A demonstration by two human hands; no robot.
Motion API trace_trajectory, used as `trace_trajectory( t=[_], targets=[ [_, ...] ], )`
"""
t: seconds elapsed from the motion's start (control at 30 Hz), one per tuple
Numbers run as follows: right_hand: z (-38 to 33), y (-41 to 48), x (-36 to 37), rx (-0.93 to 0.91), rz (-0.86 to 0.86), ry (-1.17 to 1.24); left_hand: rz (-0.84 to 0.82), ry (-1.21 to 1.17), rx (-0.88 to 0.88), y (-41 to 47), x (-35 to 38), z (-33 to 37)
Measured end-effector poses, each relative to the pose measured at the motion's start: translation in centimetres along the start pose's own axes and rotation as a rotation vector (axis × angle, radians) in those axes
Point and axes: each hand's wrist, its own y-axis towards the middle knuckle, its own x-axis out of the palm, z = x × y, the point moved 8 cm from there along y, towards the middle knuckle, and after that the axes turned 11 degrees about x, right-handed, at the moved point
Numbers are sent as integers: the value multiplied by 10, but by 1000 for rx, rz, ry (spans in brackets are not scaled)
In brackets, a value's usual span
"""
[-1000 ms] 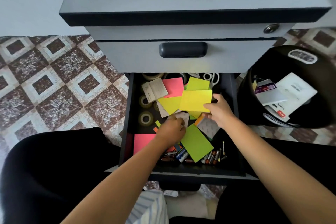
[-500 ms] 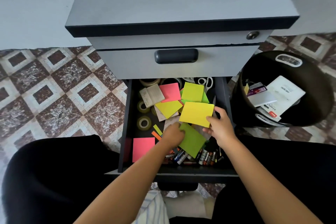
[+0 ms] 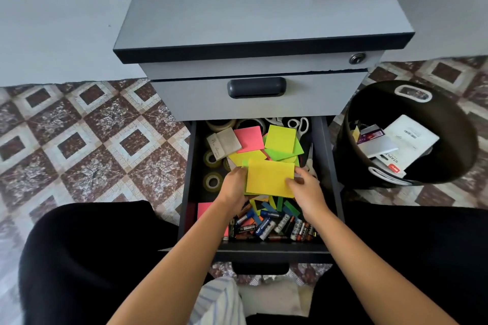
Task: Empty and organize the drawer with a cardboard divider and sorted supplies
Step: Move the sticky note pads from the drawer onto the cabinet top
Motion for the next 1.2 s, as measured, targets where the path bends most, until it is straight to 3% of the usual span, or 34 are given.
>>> trace_trajectory(
  t=[0.1,0.27,0.43,0.7,0.97,1.2],
  targets=[
    [0,-1,5,-18,10,-51,34,77,4,1,0,-5],
    [-4,-4,0,-43,99,-72,-97,338,61,-15,14,9],
    [-23,-19,-16,-103,151,16,-137,478,248,-26,24,43],
    [-102,-71,-60,-358,158,4,-165,464,525,-61,49,139],
    [-221,-108,-120,-649,295,-95,-178,392,734,-73,92,257],
    [-301,-88,-151,-701,395,-163,-104,468,820,-54,129,332]
  ],
)
